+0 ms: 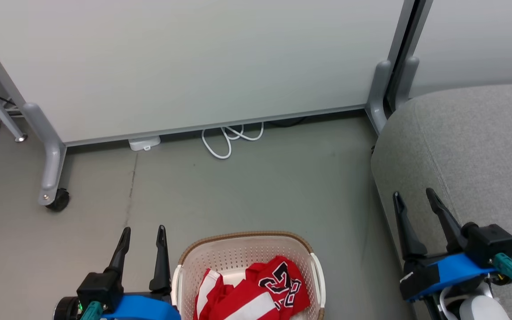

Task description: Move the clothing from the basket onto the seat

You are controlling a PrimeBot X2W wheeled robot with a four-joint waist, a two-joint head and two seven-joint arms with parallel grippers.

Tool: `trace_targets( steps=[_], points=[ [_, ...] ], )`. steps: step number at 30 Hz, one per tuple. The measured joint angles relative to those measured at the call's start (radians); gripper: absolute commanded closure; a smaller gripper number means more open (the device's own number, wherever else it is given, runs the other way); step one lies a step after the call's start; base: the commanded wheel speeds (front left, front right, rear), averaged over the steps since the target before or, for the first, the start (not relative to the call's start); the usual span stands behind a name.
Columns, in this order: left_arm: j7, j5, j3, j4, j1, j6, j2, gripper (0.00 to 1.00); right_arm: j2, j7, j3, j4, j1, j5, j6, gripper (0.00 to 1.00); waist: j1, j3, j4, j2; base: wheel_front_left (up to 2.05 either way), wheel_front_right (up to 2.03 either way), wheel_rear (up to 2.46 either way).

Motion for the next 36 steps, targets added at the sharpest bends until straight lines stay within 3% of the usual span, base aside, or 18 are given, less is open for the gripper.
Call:
trace_targets(
  steps=[8,17,27,36],
  points=[
    [0.065,0.0,-0.042,0.044,-0.093,-0.037,0.018,0.0,0.0,-0.008,0.026,-0.053,-0.093,-0.008,0.0,0.0,0.0,0.136,-0.03,0.0,0.0,0.0,0.0],
    [0.199,-0.041,-0.113,0.253,-0.281,-0.089,0.046,0.0,-0.001,-0.031,0.059,-0.094,-0.204,-0.011,0.0,0.0,0.0002,0.354,-0.084,-0.0001,0.0,0.0,0.0],
    [0.318,-0.062,-0.197,0.474,-0.487,-0.099,0.094,0.0,-0.002,-0.075,0.124,-0.115,-0.277,0.032,0.0,0.0,0.0003,0.581,-0.179,-0.0001,0.0,0.0,0.0],
    [0.382,-0.061,-0.223,0.619,-0.597,-0.1,0.145,0.0,-0.002,-0.108,0.172,-0.111,-0.295,0.08,0.0,0.0,0.0002,0.712,-0.278,-0.0001,0.0,0.0,0.0]
  ],
)
